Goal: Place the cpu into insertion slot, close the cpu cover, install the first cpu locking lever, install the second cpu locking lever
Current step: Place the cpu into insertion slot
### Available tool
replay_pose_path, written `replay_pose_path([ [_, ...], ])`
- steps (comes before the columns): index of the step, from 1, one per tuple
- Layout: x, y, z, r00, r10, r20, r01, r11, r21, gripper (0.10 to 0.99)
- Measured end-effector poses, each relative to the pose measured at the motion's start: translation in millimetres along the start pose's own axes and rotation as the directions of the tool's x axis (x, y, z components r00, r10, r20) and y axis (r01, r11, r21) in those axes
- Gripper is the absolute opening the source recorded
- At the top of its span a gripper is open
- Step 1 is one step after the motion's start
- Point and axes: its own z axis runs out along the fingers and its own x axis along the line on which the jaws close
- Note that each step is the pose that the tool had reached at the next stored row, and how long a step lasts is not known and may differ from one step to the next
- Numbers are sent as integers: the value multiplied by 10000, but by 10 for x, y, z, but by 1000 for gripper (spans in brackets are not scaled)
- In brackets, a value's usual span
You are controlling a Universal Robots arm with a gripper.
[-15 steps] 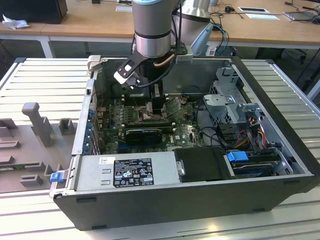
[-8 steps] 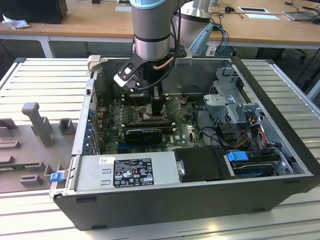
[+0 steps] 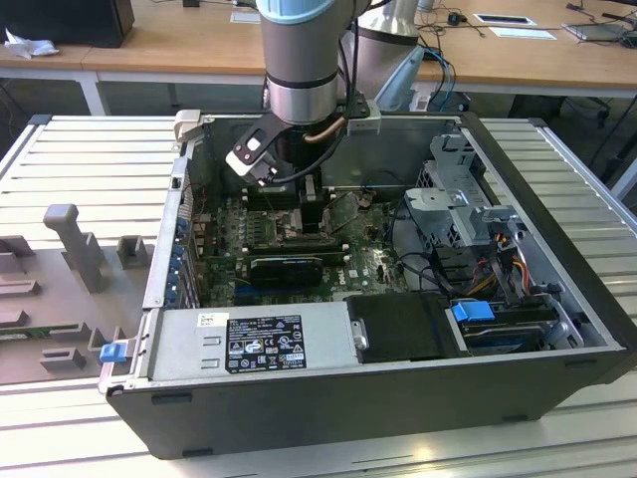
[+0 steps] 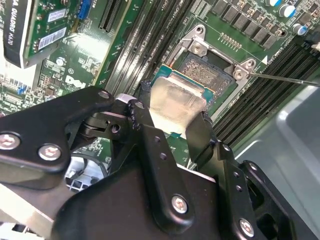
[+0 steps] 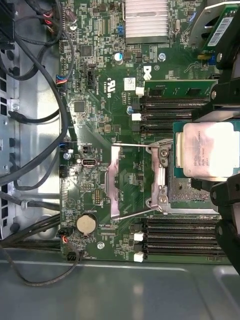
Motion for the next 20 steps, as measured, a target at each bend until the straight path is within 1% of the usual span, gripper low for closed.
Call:
replay_pose_path([
  [3, 33, -24, 23, 10000, 0, -1, 0, 10000, 0, 525],
  [6, 122, -31, 73, 10000, 0, 0, 0, 10000, 0, 525],
  [7, 133, -34, 86, 10000, 0, 0, 0, 10000, 0, 525],
  [10, 156, -65, 158, 10000, 0, 0, 0, 10000, 0, 525],
  [11, 160, -68, 177, 10000, 0, 1, 0, 10000, 0, 525],
  [13, 186, -74, 237, 10000, 0, 0, 0, 10000, 0, 525],
  [15, 214, -78, 276, 10000, 0, -1, 0, 10000, 0, 525],
  [18, 220, -86, 332, 10000, -1, 0, 1, 10000, 0, 525],
  [20, 220, -87, 336, 10000, -2, 10, 2, 10000, 2, 525],
])
